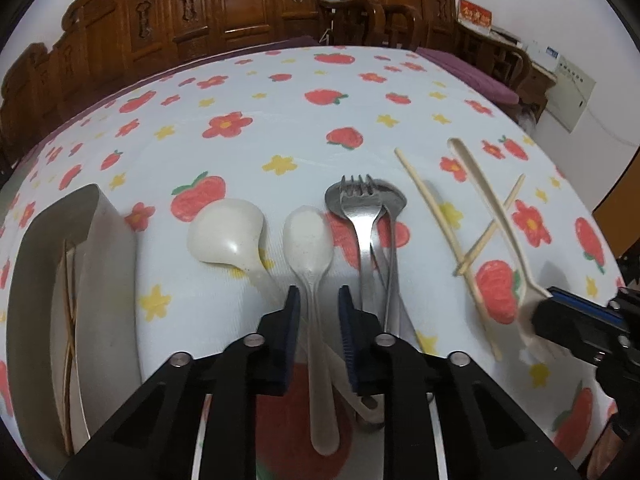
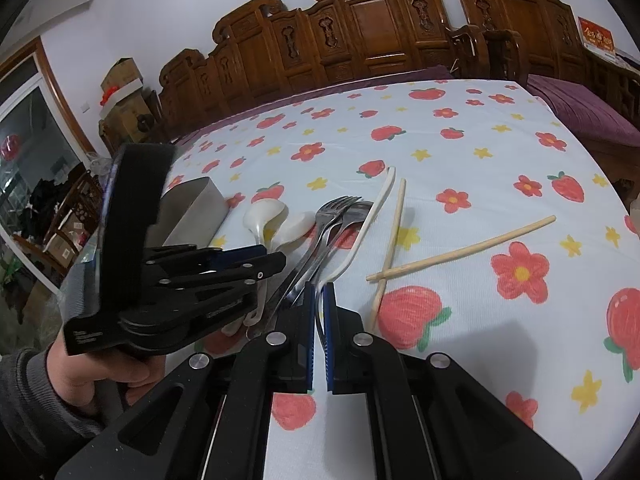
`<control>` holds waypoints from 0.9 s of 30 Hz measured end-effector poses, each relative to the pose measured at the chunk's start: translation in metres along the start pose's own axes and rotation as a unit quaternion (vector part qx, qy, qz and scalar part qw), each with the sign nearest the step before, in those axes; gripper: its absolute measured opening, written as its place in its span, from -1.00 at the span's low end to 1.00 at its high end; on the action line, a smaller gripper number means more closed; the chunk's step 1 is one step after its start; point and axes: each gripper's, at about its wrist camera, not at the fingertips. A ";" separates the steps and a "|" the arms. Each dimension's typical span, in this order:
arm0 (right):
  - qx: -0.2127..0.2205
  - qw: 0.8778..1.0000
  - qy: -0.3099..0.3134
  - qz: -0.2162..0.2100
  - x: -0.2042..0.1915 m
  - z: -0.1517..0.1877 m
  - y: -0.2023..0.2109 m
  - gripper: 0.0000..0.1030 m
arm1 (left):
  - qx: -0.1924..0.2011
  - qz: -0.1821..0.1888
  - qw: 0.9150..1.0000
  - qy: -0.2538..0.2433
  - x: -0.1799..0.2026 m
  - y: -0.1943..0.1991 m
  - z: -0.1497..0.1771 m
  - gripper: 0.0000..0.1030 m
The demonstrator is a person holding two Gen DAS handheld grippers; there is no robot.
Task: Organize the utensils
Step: 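Grasp a white plastic spoon with the left tool while the right tool holds the fork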
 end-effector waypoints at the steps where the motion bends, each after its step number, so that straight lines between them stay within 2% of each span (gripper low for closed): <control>1: -0.001 1.000 0.000 0.000 0.000 0.000 0.000 -0.90 | -0.001 -0.001 1.000 -0.003 0.001 -0.001 0.000 -0.71; 3: -0.002 1.000 0.001 0.000 -0.001 0.000 0.000 -0.90 | 0.000 -0.006 1.000 -0.007 0.001 -0.002 -0.001 -0.78; 4: -0.003 1.000 0.002 0.001 -0.001 0.000 -0.001 -0.90 | -0.002 -0.009 1.000 -0.007 0.001 -0.003 -0.001 -0.88; 15: -0.010 1.000 0.014 0.003 -0.010 0.006 -0.004 -0.90 | 0.015 0.008 1.000 -0.002 -0.012 0.034 0.006 -0.88; 27: -0.023 0.999 0.039 -0.002 -0.036 0.023 -0.006 -0.90 | 0.037 -0.012 0.999 0.011 -0.053 0.077 0.013 -0.88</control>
Point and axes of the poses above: each gripper's, at about its wrist camera, not at the fingertips, and y roughly against the way its jaws point, x to its right, z to its underside, and after that the axes turned 15 degrees about -z, right-handed
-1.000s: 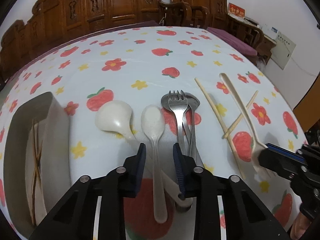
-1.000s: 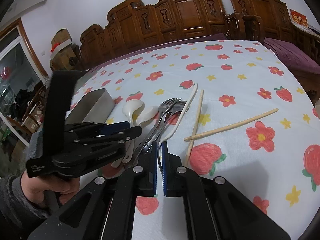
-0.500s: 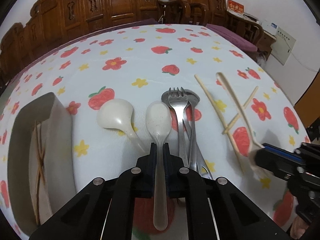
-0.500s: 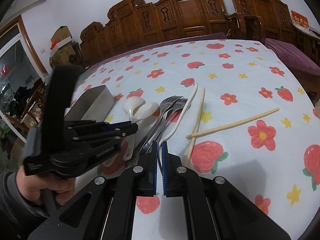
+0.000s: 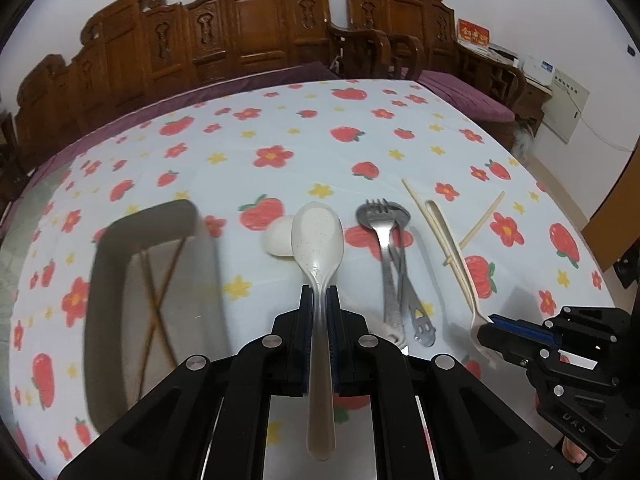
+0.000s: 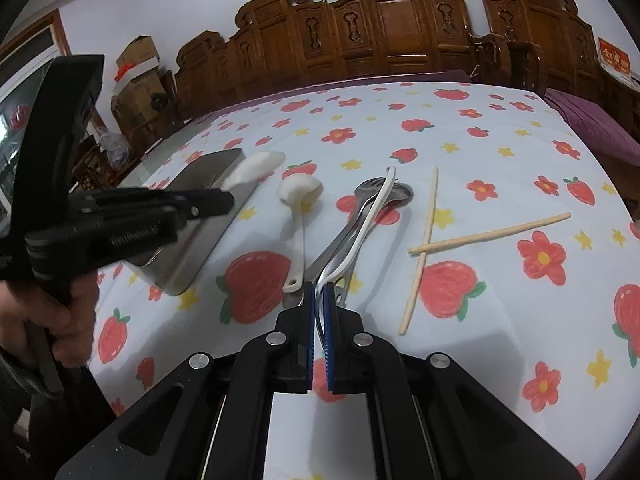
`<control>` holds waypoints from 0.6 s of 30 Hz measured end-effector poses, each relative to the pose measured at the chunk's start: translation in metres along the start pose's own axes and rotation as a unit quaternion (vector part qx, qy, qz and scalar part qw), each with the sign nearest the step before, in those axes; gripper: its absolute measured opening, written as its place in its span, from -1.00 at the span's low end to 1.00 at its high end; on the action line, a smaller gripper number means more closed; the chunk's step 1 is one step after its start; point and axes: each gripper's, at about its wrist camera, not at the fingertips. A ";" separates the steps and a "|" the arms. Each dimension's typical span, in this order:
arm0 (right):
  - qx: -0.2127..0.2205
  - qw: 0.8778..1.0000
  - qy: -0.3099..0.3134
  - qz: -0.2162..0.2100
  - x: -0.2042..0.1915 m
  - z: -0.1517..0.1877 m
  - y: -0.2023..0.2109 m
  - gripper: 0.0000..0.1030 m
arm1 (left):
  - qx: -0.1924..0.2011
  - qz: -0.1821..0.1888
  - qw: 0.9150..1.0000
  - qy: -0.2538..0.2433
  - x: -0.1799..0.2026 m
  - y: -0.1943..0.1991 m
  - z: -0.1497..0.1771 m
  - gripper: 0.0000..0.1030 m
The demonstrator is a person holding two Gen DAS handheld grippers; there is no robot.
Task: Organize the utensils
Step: 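Grasp a white plastic spoon with the left tool while the right tool holds the fork, then lower the white spoon into the tray with the left tool and release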
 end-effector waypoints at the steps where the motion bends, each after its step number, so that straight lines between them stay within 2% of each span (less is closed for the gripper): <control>1: 0.000 1.000 0.000 -0.002 -0.002 0.000 0.000 -0.90 | 0.001 -0.002 1.000 0.002 -0.005 0.003 0.000 -0.88; 7: 0.005 1.000 -0.001 -0.010 -0.018 -0.005 0.009 -0.90 | 0.012 -0.010 1.000 0.013 -0.029 0.019 -0.001 -0.88; 18: 0.003 0.998 0.055 -0.007 -0.069 -0.030 0.020 -0.90 | 0.025 -0.021 0.999 0.039 -0.073 0.035 -0.005 -0.88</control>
Point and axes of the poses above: each gripper's, at about its wrist camera, not at the fingertips, and y roughly against the way its jaws point, x to its right, z to its underside, and after that the axes turned 15 degrees about -z, right-handed
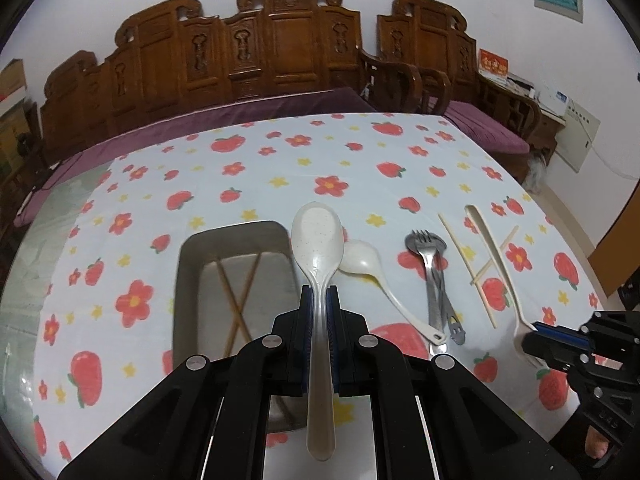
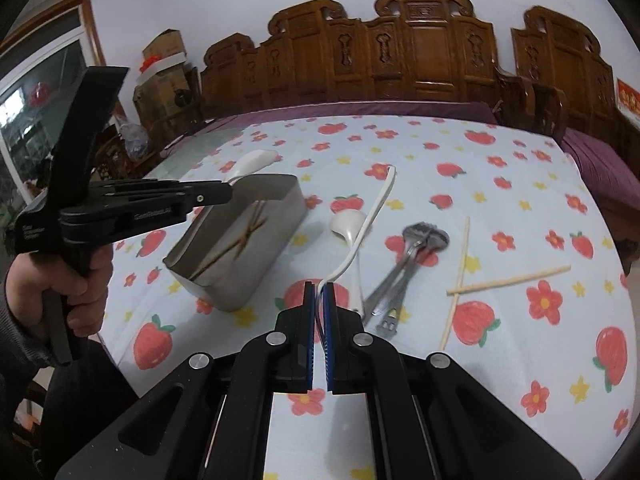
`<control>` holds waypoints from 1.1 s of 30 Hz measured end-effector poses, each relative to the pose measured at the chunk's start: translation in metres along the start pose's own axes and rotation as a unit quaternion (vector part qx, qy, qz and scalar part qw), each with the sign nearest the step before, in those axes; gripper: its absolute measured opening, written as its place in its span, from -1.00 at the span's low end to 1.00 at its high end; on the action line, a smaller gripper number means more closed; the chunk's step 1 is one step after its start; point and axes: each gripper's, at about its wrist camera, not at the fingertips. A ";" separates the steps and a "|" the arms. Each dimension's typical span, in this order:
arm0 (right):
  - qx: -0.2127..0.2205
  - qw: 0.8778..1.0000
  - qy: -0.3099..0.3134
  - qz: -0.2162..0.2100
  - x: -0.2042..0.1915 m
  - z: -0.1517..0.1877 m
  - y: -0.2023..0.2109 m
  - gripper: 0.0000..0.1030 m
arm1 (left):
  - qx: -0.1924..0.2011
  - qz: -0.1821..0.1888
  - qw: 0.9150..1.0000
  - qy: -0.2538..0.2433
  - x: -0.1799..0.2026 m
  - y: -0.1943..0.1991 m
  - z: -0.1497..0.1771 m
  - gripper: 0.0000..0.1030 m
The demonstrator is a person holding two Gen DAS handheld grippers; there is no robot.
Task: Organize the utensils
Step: 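Lower the white spoon into the tray with the left tool and release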
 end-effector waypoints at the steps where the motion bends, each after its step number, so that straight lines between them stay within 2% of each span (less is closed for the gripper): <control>1: -0.001 1.000 0.003 0.000 -0.003 -0.002 0.000 -0.90 | -0.001 -0.002 1.000 0.001 -0.003 -0.002 0.000 -0.88; 13: -0.010 1.000 0.027 -0.013 -0.037 -0.017 -0.015 -0.90 | -0.031 -0.014 0.999 0.016 -0.046 -0.045 0.007 -0.88; 25: -0.029 0.999 0.029 -0.020 -0.046 -0.019 -0.037 -0.90 | -0.064 -0.016 0.998 0.019 -0.054 -0.082 0.021 -0.88; 29: -0.037 0.999 0.033 -0.021 -0.051 -0.020 -0.047 -0.90 | -0.064 -0.017 0.998 0.019 -0.061 -0.078 0.024 -0.66; 33: -0.044 0.998 0.037 -0.021 -0.055 -0.022 -0.057 -0.90 | -0.052 -0.016 0.998 0.023 -0.076 -0.061 0.024 -0.60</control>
Point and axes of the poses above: each gripper's, at about its wrist camera, not at the fingertips, and y roughly against the way its jaws point, x to its right, z to its underside, and after that the axes turned 15 degrees about -z, right-handed
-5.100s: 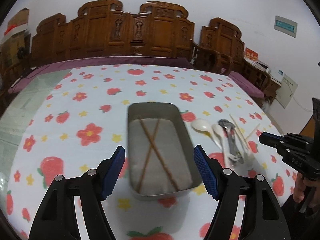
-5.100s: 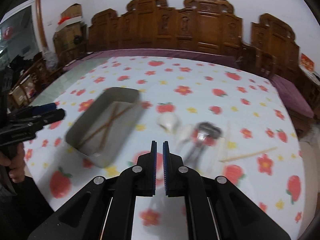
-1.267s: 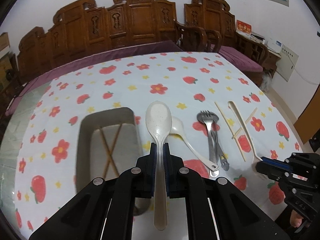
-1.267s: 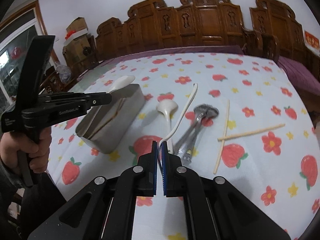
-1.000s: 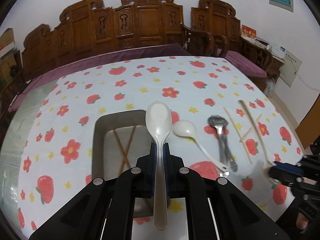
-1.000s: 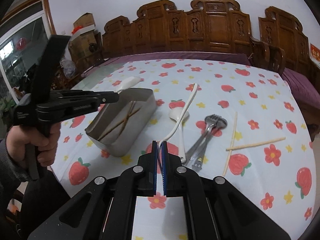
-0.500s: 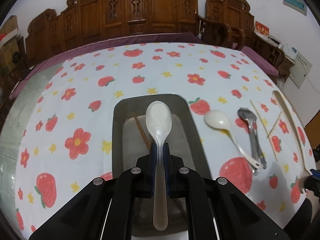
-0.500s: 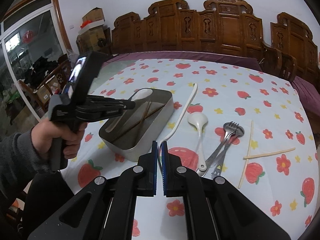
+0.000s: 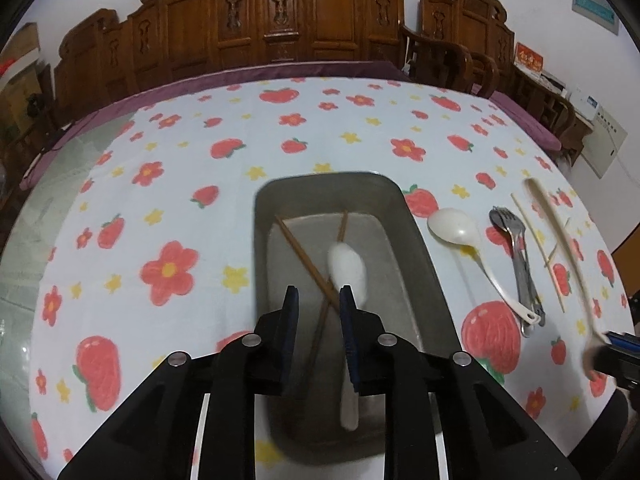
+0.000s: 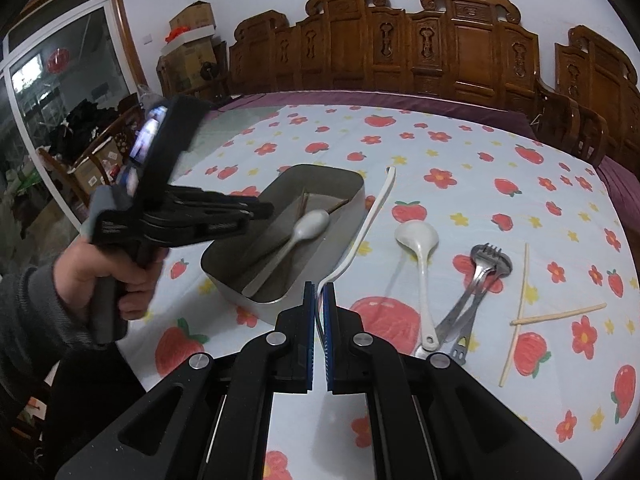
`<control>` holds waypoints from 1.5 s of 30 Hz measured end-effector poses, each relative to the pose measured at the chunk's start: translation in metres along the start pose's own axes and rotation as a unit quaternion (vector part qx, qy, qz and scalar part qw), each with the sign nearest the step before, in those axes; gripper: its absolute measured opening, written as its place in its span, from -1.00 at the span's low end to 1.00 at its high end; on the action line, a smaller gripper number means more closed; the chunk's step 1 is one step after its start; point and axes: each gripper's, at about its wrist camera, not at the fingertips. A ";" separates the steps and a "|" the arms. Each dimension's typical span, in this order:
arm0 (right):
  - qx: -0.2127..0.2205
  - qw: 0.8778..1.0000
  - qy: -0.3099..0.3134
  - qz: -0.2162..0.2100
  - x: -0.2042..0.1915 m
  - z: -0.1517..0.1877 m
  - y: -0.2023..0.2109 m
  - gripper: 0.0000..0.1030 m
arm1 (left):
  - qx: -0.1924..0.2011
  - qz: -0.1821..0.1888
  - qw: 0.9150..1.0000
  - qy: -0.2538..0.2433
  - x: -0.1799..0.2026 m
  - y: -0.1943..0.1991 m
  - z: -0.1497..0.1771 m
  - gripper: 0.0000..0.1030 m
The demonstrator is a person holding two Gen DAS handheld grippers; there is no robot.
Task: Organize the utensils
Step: 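Lower the white spoon into the tray with the left tool and release, then lower the white fork into the tray with the right tool and release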
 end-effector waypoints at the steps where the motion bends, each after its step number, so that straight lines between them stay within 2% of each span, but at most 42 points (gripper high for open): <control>1: -0.001 1.000 0.001 -0.001 -0.002 -0.002 -0.002 -0.90 | 0.006 0.000 1.000 0.000 -0.005 0.007 0.000 -0.57; 5: -0.001 1.000 0.007 -0.009 -0.010 -0.010 -0.013 -0.90 | 0.031 -0.001 1.000 -0.001 -0.025 0.032 0.001 -0.40; 9: -0.004 1.000 0.013 -0.016 -0.018 -0.020 -0.027 -0.90 | 0.047 -0.008 0.999 -0.004 -0.042 0.051 0.004 -0.31; 13: -0.011 1.000 0.016 -0.019 -0.022 -0.028 -0.043 -0.90 | 0.059 -0.011 0.998 0.006 -0.060 0.062 0.009 -0.02; 15: -0.014 1.000 0.015 -0.022 -0.023 -0.032 -0.051 -0.90 | 0.062 -0.013 0.998 0.013 -0.067 0.065 0.012 0.21; 17: -0.017 0.999 0.013 -0.024 -0.023 -0.034 -0.058 -0.90 | 0.069 -0.017 0.997 0.025 -0.075 0.069 0.014 0.53; 21: -0.029 0.999 0.009 -0.025 -0.023 -0.038 -0.078 -0.90 | 0.069 -0.018 0.997 0.042 -0.088 0.069 0.020 0.72; 36: -0.068 0.997 -0.009 -0.037 -0.026 -0.041 -0.146 -0.90 | 0.054 -0.033 0.997 0.051 -0.115 0.059 0.040 0.76; 45: -0.071 0.996 -0.024 -0.041 -0.018 -0.040 -0.154 -0.87 | 0.053 -0.035 0.997 0.043 -0.110 0.064 0.039 0.76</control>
Point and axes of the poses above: each gripper's, at about its wrist camera, not at the fingertips, and y roughly against the way its jaws point, x to its right, z to its underside, and after that the axes turned 15 degrees about -z, right-handed
